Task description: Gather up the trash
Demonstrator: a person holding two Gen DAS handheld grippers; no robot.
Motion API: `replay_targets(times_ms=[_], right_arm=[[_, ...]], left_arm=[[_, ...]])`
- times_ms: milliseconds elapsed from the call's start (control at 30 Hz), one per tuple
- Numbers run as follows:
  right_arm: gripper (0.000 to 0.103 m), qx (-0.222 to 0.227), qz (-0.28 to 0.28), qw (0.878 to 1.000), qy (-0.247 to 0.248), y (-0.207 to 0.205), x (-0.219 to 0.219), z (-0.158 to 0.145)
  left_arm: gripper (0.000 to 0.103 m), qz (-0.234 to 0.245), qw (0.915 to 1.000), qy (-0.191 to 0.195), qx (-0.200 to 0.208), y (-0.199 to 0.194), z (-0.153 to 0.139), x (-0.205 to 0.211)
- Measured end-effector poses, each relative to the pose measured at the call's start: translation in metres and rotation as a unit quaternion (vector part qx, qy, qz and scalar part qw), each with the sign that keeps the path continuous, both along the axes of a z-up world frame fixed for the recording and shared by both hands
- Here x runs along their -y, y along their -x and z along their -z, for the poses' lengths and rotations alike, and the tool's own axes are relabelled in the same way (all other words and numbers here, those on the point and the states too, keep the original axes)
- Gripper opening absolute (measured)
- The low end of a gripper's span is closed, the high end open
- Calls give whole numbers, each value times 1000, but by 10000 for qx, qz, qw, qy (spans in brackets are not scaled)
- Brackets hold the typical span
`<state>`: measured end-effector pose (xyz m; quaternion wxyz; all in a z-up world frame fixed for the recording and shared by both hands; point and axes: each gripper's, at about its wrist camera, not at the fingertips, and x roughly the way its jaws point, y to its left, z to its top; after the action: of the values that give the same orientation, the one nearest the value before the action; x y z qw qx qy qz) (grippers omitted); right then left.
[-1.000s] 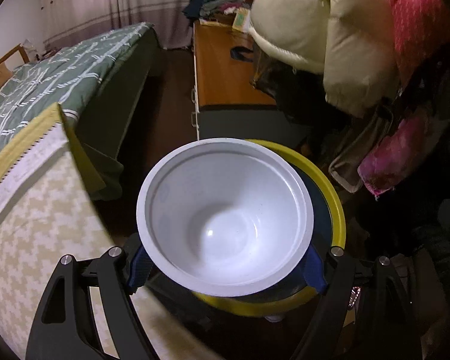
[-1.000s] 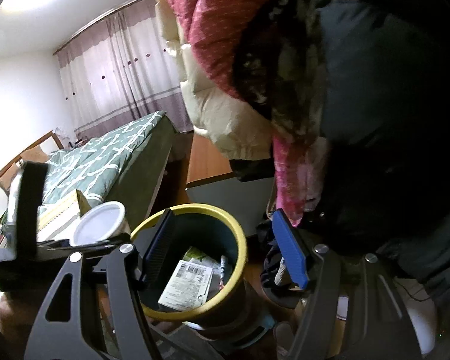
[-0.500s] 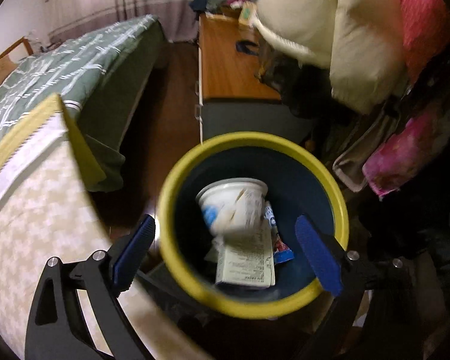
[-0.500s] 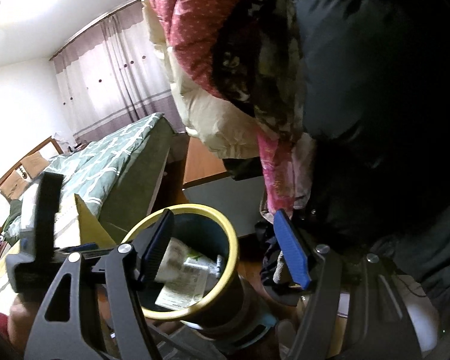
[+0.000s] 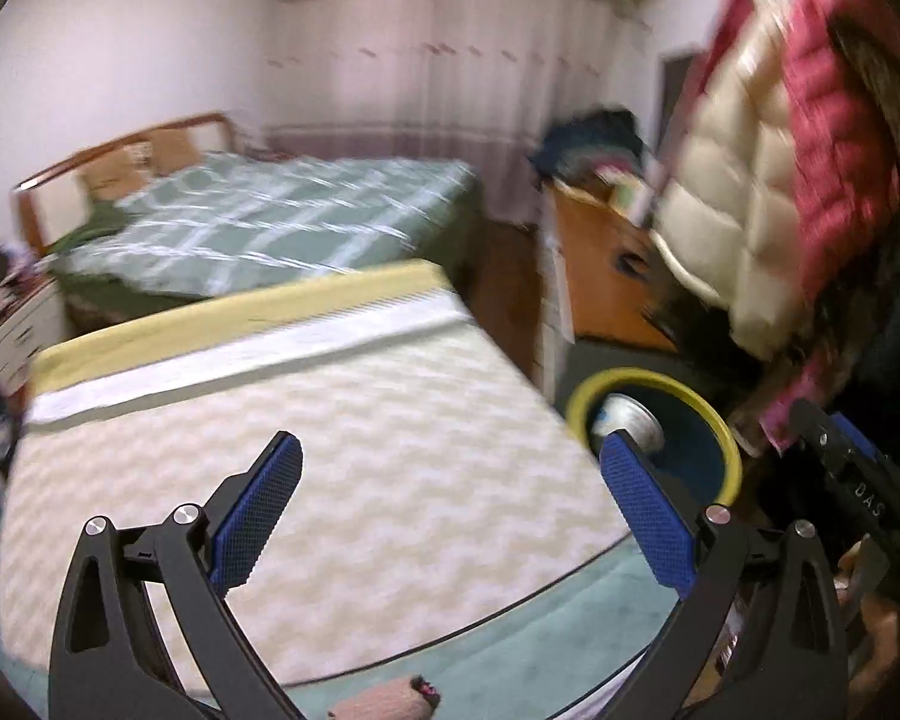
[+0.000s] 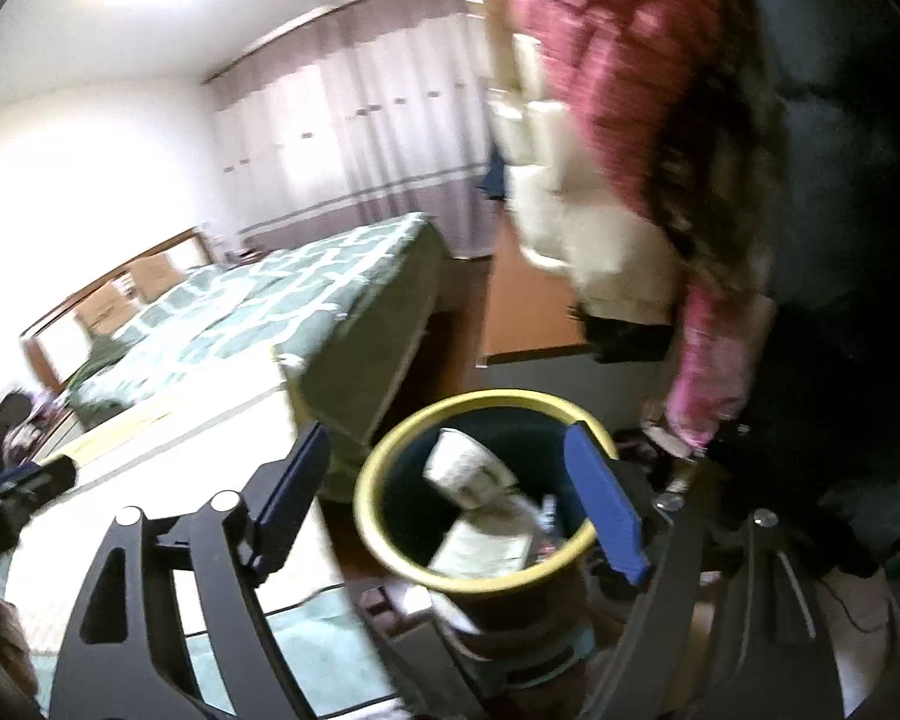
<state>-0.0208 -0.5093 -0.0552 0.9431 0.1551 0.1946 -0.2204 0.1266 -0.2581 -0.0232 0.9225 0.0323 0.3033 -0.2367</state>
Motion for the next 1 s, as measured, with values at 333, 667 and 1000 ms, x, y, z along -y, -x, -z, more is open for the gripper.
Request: replay_targets(times_ms=[333, 667, 1000], right_arm=[[91, -10, -1066, 9933, 444, -4, -83, -18], [94, -51, -1206, 9909, 588, 10, -106, -19], [96, -112, -1322, 9888, 683, 10, -113, -20]], left_arm=[[98, -1441, 9888, 191, 331, 58, -17, -149], [98, -2032, 9780, 165, 435, 99, -1, -204], [98, -2073, 9772, 250, 372, 102, 3, -208]])
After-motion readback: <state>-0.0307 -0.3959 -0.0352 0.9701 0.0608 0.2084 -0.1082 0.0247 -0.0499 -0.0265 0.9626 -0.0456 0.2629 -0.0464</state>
